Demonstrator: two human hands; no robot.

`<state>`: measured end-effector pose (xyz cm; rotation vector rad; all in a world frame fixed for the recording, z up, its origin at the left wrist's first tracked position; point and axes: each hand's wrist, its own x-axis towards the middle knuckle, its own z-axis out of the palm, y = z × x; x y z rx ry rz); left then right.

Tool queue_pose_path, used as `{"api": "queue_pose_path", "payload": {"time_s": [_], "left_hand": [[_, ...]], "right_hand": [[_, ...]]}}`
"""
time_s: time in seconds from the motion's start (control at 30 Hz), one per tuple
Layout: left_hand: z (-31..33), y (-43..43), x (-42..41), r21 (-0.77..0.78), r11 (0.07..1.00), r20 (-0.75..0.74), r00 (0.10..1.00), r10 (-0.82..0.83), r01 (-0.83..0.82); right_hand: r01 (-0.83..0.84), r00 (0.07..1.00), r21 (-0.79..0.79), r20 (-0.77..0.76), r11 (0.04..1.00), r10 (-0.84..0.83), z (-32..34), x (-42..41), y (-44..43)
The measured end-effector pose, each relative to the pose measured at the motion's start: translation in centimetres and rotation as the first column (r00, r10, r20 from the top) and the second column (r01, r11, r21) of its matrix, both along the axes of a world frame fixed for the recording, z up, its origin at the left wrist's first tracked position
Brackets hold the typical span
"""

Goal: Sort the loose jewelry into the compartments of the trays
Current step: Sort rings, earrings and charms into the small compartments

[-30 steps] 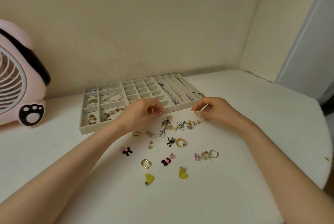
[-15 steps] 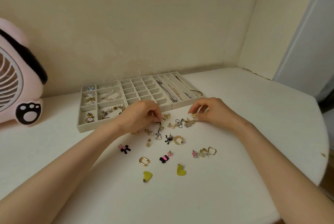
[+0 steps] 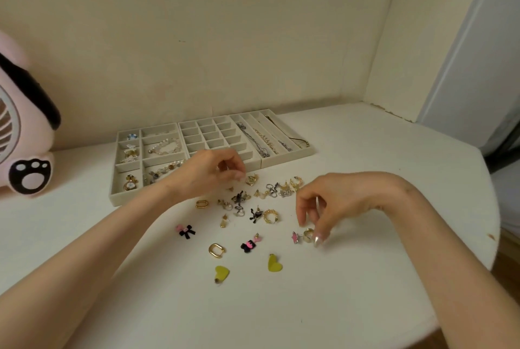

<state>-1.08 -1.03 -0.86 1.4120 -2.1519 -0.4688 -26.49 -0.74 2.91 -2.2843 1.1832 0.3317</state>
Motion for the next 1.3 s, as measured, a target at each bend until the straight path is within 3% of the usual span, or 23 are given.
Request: {"api": "queue_pose_path", "payload": {"time_s": [0.3,0.47,0.57,0.73,0.83,0.93,1.13,1.3], "left_hand": [[1.1,-1.0,2.6,-0.193,0.909,-0.199,0.922,0.333,-0.37],[1.1,-1.5,3.9,-0.181,0.879,-0.216,0.89,0.402,-0.441],[0.8,-1.7,3.9,-0.19,0.884,-0.182,0.9,0.396,-0.427],[0.0,-1.7,3.1,-0.15,0.951,-0.139,0.958,0.252,-0.272],[-0.7,-1.7,2.6,-0.148,0.978,-0.039,0.989,0.146,-0.15],[-1.3,-2.2,2.6,-0.172,0.982,0.087,0.992,0.088,-0.072],[-1.8,-2.7,2.6,-0.3,0.951,0.294,0.94,0.174,-0.082],[-1.7,-2.6,2.5,-0.363,0.929,0.386,0.895,0.224,-0.076]], "right_hand": [[0.015,0.992,-0.012,0.122,1.0,-0.013,-1.3,1.3,0.4],[0.046,0.983,-0.066,0.179,0.997,-0.034,-1.7,1.7,-0.9],[0.16,0.932,-0.125,0.345,0.979,-0.108,-1.1,2.8,-2.3],[0.308,0.732,-0.161,0.67,0.938,-0.125,-0.2,7.7,-5.0],[0.389,0.705,-0.203,0.694,0.899,-0.148,-0.8,10.1,-6.9],[0.454,0.661,-0.144,0.717,0.879,-0.223,-1.6,11.4,-8.2],[0.506,0.533,0.087,0.751,0.858,-0.39,-1.8,12.0,-8.6],[0.451,0.541,0.116,0.753,0.885,-0.375,-1.8,11.9,-8.9]]}}
